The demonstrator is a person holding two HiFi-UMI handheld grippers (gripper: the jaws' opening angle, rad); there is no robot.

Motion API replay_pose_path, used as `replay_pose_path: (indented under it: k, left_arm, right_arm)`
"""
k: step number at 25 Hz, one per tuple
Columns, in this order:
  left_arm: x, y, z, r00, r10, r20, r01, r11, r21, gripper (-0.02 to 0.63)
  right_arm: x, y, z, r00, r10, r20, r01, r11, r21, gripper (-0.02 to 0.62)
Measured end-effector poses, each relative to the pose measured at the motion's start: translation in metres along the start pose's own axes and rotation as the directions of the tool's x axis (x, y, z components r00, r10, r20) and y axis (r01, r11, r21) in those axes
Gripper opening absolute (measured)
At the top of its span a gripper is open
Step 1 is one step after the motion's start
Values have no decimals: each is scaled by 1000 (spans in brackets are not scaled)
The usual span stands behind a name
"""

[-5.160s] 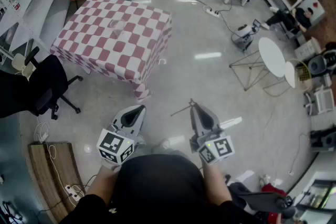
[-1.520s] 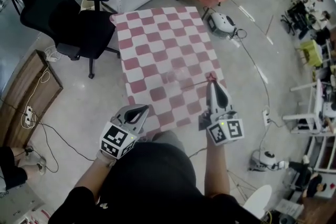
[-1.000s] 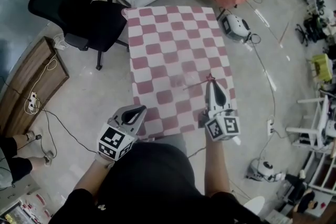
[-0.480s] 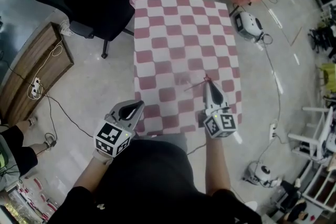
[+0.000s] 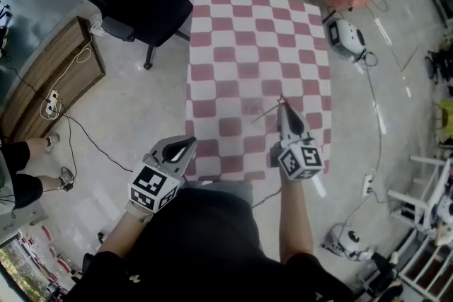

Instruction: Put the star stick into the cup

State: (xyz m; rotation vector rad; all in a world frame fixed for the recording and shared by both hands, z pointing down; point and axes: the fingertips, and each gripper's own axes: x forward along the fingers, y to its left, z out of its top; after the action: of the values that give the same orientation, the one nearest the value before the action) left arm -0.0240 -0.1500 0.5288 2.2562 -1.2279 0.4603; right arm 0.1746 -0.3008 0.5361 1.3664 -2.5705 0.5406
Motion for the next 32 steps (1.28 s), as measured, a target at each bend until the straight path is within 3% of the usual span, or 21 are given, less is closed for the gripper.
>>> replay_pose_path:
  k: [25,32]
  left_arm:
    - [-9,9,-6,999,43,19,-43,999,-34,40]
    - [-13,11,0,998,30,48,-28,999,-27,40]
  right_arm:
    - [40,-14,-4,998,30,-58,-27,998,51,31]
    - [35,-10,-6,997,12,-71,-9,999,52,147]
